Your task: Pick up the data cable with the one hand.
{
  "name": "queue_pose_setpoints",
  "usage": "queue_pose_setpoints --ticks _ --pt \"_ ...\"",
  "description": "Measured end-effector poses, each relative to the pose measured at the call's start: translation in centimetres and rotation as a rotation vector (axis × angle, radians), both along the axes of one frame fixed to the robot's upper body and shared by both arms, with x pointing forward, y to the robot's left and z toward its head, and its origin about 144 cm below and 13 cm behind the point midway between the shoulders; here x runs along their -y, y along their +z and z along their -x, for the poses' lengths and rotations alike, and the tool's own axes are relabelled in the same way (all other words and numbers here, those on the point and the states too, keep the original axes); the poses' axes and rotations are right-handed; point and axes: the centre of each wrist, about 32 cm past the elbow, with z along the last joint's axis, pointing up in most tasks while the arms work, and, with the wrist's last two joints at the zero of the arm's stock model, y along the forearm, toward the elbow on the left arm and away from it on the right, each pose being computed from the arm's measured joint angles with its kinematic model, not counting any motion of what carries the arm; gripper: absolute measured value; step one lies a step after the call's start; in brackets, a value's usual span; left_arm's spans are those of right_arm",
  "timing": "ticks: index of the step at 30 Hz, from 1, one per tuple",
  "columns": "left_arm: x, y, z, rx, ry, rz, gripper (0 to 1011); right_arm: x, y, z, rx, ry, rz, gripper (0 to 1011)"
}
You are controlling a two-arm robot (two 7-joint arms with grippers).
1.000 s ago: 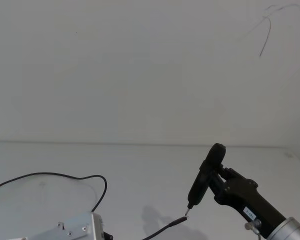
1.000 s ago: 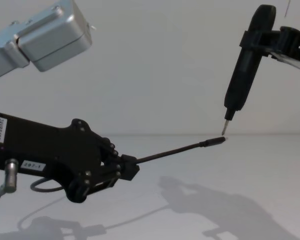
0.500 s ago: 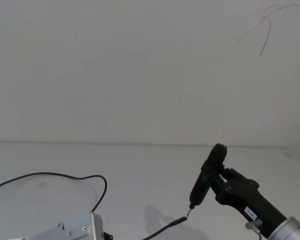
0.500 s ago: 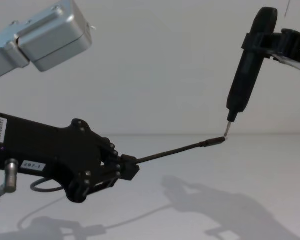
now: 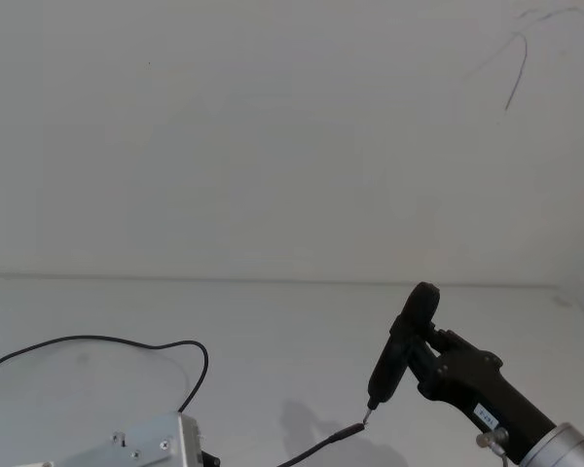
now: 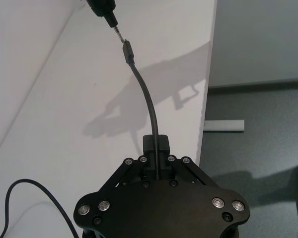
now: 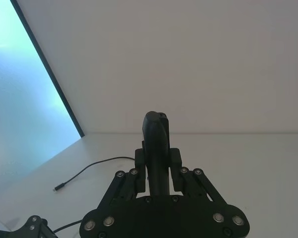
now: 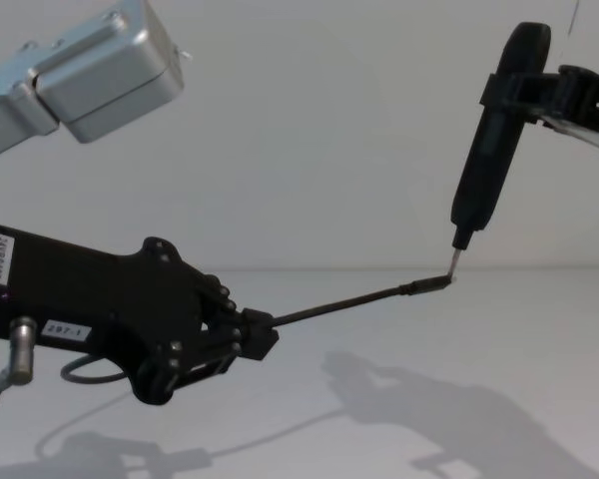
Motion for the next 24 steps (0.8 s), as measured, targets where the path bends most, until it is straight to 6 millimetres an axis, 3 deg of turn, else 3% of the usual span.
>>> queue_pose_setpoints --ticks 24 --pt "0.00 0.00 0.00 0.000 0.000 0.000 42 0.04 -0.07 -0.06 -0.004 -0.004 0.003 284"
